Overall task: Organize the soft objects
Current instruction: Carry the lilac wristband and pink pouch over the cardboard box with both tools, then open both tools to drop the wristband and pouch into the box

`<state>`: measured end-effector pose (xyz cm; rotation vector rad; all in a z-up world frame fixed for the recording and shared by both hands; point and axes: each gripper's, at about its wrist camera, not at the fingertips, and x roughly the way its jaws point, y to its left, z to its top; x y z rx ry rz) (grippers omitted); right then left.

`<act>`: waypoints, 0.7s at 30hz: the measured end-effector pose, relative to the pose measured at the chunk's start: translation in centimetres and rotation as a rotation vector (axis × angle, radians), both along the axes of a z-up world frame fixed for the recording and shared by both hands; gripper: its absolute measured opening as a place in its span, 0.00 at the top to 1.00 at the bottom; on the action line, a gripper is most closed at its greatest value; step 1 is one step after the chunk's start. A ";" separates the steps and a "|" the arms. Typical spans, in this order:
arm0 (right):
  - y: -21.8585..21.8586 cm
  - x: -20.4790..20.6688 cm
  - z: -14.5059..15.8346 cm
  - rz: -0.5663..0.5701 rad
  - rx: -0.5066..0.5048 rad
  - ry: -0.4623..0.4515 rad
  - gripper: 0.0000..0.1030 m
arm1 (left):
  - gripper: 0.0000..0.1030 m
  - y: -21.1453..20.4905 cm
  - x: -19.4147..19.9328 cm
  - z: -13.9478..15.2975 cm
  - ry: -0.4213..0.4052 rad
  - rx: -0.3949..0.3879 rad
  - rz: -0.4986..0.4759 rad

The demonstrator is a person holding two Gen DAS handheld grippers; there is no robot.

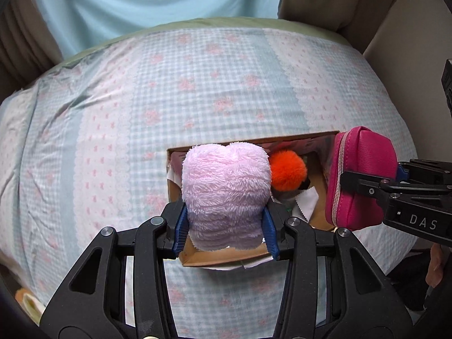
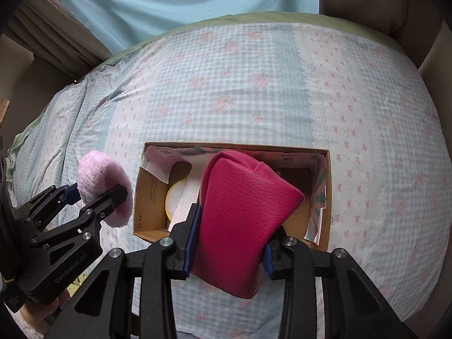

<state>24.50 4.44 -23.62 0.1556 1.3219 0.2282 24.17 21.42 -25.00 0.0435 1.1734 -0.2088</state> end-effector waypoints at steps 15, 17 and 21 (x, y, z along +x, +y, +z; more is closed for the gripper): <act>-2.0 3.6 -10.9 -0.048 -0.097 0.223 0.67 | 0.61 -3.0 4.8 -11.4 0.244 0.030 -0.056; -2.4 4.0 -11.2 -0.062 -0.090 0.230 0.67 | 0.61 -3.7 4.6 -11.7 0.249 0.040 -0.083; -3.0 4.6 -11.7 -0.100 -0.066 0.274 0.61 | 0.54 -4.9 4.1 -11.8 0.245 0.074 -0.169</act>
